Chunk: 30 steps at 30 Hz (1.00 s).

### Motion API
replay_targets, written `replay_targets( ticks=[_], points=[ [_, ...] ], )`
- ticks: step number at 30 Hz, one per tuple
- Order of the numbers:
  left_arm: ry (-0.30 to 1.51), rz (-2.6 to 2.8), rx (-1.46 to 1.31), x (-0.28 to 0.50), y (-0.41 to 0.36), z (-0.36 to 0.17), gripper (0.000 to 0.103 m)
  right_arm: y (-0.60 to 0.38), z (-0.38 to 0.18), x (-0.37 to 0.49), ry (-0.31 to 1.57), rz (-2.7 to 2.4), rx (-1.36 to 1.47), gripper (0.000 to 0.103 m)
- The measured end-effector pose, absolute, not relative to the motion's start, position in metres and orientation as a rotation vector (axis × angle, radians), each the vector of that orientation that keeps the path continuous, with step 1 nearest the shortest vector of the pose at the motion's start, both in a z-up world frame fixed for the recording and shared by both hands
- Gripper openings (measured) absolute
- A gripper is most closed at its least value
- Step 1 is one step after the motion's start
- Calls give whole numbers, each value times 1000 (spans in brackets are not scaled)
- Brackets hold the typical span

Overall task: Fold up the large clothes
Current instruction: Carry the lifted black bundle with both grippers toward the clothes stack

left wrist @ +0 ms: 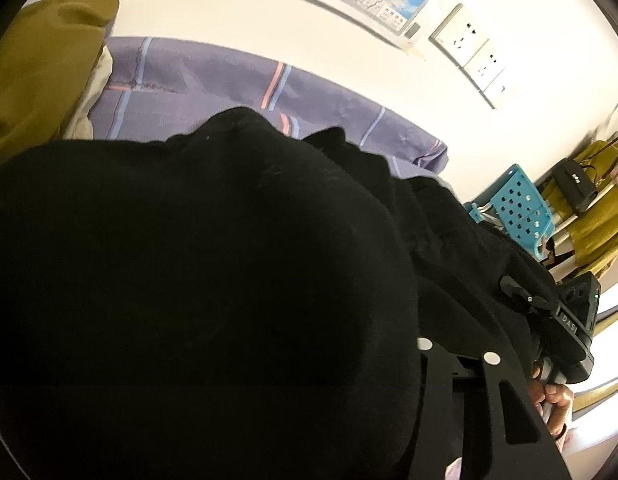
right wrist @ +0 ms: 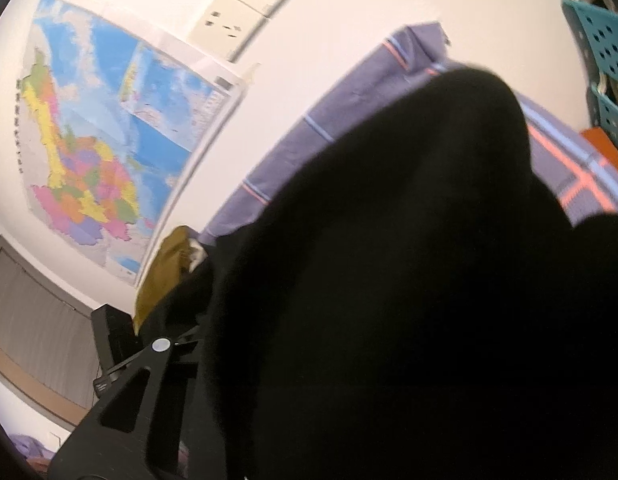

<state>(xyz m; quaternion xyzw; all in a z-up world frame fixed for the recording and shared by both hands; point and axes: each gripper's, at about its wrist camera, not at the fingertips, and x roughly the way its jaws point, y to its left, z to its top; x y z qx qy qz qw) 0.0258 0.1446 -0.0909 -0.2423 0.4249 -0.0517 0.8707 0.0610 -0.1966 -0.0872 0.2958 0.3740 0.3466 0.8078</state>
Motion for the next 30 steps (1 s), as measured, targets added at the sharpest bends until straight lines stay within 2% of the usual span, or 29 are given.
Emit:
replay_targets(
  ticks=[8,16,30],
  points=[
    [868,-161,-503,26,150,-65,43,-190,-48,49,743,794,614,27],
    [788,-222,-490,21,159,-16,37,-179,4,39,650,860,566,27],
    [691,-195,-472,0,186,26,36,-152,46,56,569,943,534,27]
  ],
)
